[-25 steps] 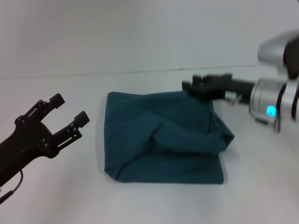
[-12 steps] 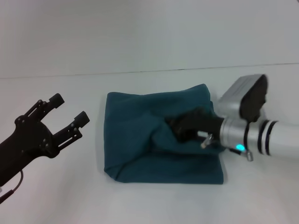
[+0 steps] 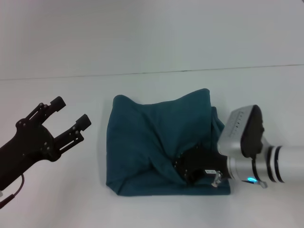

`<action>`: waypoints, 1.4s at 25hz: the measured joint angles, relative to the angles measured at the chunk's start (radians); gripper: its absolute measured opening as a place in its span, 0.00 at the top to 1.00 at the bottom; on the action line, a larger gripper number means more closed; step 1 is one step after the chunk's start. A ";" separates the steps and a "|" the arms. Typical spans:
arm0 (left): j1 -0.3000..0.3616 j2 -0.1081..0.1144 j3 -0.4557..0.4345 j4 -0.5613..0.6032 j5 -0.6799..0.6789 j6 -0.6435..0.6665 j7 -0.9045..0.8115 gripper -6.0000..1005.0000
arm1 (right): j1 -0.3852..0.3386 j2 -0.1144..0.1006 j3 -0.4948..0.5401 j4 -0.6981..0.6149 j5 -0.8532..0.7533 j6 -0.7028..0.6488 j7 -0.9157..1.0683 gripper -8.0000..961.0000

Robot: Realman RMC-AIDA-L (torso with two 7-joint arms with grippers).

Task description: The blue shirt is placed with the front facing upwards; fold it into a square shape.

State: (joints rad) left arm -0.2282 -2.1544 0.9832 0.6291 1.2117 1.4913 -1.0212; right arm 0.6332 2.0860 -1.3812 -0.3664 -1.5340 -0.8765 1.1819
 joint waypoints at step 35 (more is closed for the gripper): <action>-0.003 -0.001 0.007 -0.001 0.000 0.008 0.011 0.13 | -0.018 0.022 -0.006 0.143 0.603 -0.003 -0.307 0.95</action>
State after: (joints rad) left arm -0.2317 -2.1557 0.9902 0.6283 1.2119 1.4993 -1.0098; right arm 0.6150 2.1084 -1.3871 -0.2235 -0.9305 -0.8794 0.8750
